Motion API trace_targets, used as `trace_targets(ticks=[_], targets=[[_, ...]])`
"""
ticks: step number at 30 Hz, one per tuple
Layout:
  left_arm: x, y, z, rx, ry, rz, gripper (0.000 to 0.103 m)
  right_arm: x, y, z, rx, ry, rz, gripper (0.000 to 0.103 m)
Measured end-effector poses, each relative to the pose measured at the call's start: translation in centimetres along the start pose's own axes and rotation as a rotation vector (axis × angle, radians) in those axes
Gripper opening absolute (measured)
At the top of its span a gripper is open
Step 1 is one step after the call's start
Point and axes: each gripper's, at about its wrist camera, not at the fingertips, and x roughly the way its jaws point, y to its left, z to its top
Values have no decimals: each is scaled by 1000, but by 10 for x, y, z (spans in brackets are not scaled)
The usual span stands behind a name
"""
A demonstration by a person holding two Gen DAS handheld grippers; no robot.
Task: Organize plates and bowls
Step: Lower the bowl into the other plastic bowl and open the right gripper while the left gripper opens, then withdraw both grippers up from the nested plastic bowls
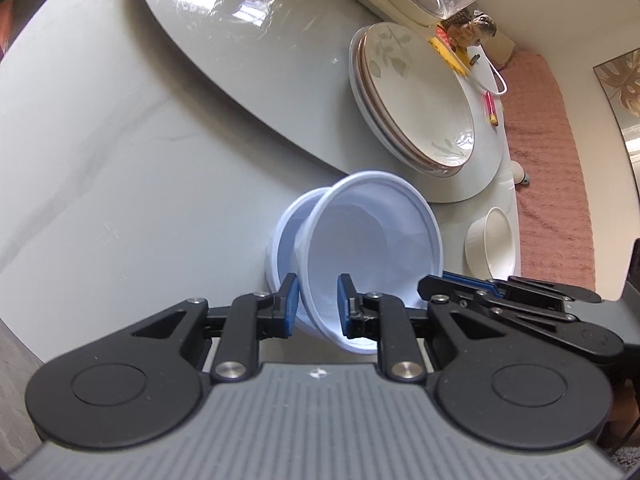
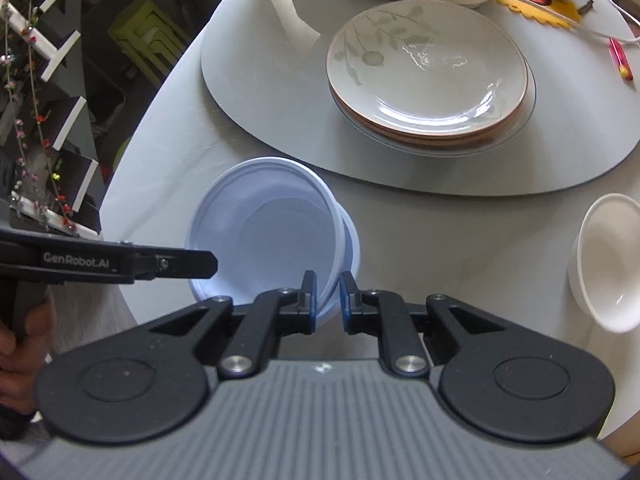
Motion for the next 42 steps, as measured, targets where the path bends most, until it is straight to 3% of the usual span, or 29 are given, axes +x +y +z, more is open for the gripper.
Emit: trace_targets(ticks=[1, 3, 5, 7, 19, 26, 42], targets=[[-1, -2, 1, 1, -10, 8, 24, -2, 1, 0, -3, -10, -5, 16], [-4, 0, 3, -8, -28, 24, 45, -5, 1, -1, -5, -28, -17, 17], [-7, 0, 4, -22, -52, 35, 52, -8, 1, -1, -4, -40, -33, 23], [-14, -1, 4, -16, -74, 37, 52, -13, 1, -2, -4, -61, -43, 30], [-56, -43, 9, 80, -167, -7, 52, -59, -13, 12, 45, -197, -88, 30], [-81, -82, 10, 196, -204, -40, 52, -93, -19, 12, 69, -268, -105, 30], [-101, -141, 16, 383, -234, -59, 52, -140, -26, 9, 197, -386, -142, 30]])
